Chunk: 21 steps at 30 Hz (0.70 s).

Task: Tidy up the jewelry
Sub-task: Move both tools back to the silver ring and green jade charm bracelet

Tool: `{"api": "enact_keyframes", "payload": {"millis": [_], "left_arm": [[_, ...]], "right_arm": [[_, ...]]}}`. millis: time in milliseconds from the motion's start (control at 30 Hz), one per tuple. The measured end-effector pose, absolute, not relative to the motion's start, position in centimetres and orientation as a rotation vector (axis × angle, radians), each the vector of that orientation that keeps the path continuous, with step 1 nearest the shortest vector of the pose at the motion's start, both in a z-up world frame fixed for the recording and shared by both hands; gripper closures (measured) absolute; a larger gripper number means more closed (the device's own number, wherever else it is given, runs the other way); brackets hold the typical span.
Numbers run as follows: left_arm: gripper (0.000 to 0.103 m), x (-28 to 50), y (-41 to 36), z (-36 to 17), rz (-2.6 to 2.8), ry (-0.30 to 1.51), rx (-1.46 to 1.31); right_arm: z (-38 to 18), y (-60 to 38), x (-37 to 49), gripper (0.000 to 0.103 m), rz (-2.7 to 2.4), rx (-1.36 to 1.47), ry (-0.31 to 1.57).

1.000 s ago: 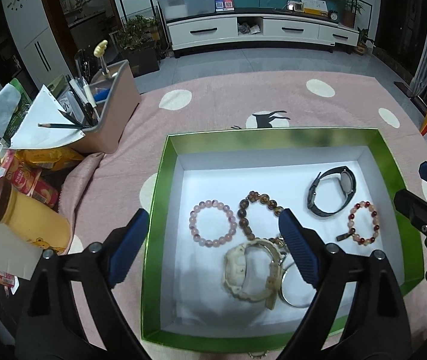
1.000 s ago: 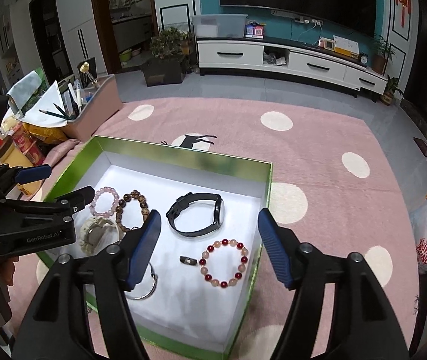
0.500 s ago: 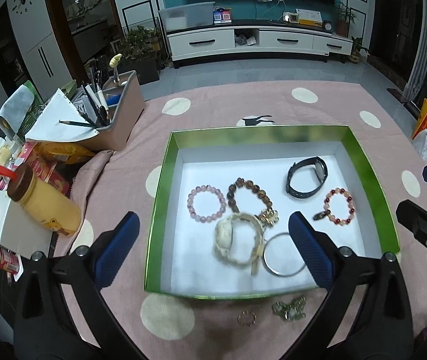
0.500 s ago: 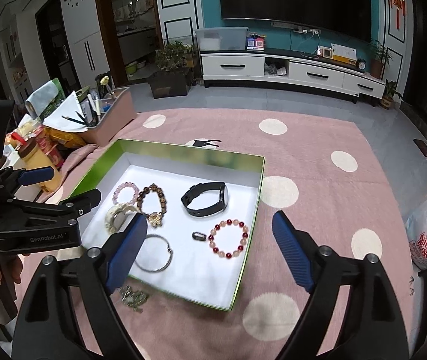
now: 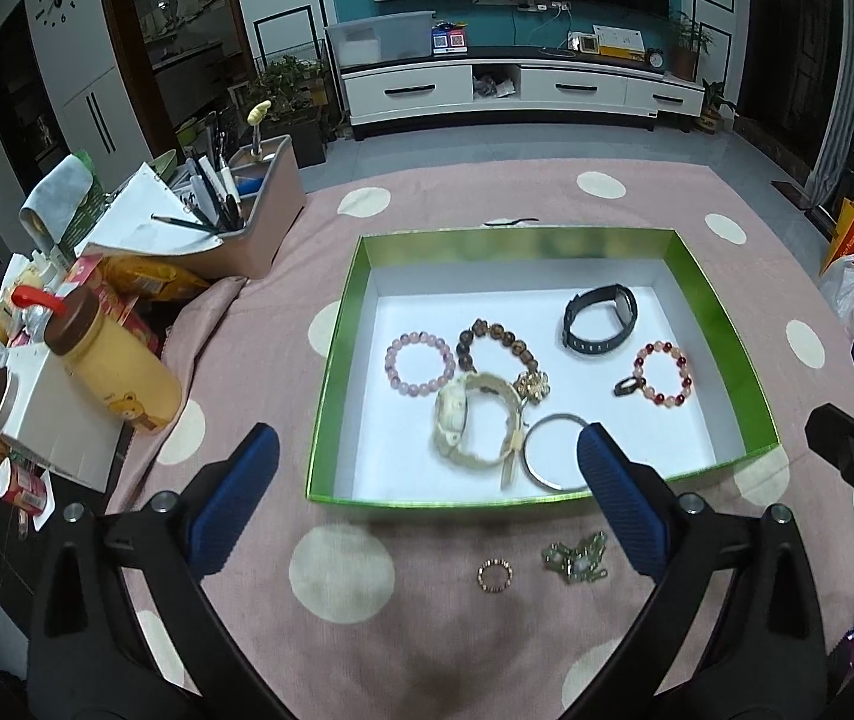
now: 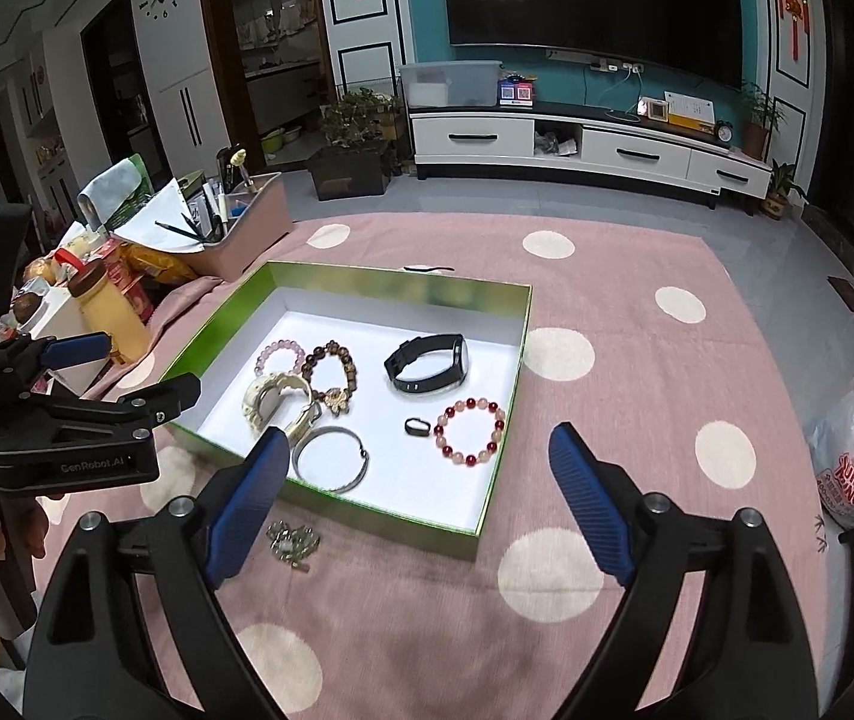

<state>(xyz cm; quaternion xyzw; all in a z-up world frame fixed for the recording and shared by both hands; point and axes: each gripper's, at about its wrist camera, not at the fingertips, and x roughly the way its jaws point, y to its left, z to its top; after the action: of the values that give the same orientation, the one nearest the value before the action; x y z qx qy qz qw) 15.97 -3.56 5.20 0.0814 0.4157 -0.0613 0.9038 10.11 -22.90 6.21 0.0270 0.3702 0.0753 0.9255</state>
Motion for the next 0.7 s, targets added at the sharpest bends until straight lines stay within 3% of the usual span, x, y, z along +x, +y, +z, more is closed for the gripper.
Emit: {"api": "enact_keyframes", "payload": {"millis": [700], "left_arm": [[0.002,12.0,-2.8,2.3,-0.138,0.908,0.164]], "right_arm": [[3.4,-21.8,6.6,0.015,0.202,0.054,0.816]]}}
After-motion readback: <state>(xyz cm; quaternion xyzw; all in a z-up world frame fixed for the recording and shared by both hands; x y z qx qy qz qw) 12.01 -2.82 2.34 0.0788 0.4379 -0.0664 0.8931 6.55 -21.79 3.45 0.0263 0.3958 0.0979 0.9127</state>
